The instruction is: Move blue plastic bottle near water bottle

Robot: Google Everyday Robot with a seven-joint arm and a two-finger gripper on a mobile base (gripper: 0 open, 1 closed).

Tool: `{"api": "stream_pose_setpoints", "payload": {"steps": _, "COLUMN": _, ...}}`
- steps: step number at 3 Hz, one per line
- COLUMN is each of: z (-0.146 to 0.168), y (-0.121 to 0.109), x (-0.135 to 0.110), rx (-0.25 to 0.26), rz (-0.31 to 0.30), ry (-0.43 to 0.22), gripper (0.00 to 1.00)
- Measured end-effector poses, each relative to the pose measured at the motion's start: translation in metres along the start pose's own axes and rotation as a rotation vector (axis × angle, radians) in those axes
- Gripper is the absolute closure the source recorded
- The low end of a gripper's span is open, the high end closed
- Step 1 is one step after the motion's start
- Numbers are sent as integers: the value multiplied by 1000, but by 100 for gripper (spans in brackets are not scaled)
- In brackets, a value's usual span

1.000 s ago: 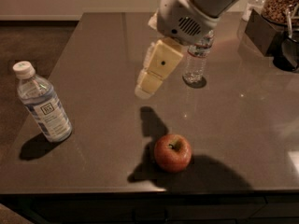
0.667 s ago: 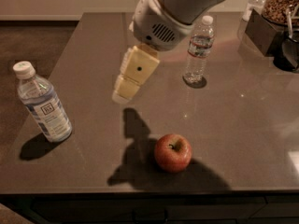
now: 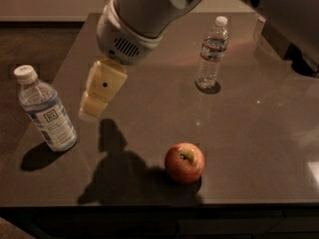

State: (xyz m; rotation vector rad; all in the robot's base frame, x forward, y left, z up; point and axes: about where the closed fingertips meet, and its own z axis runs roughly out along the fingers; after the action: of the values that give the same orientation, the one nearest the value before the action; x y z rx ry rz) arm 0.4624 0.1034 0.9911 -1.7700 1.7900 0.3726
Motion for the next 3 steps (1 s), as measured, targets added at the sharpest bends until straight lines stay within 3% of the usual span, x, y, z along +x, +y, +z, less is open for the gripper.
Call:
{"api": "stream_pose_setpoints", "payload": {"steps": 2, "z": 49, "y": 17, "x": -28, "rx": -90, "rz": -11, "ry": -36, "gripper": 0}}
{"api": "stream_pose_setpoints", "payload": {"steps": 3, "z": 66, "y": 26, "x": -41, "rx": -113, "rz": -45, "ry": -69, "gripper": 0}}
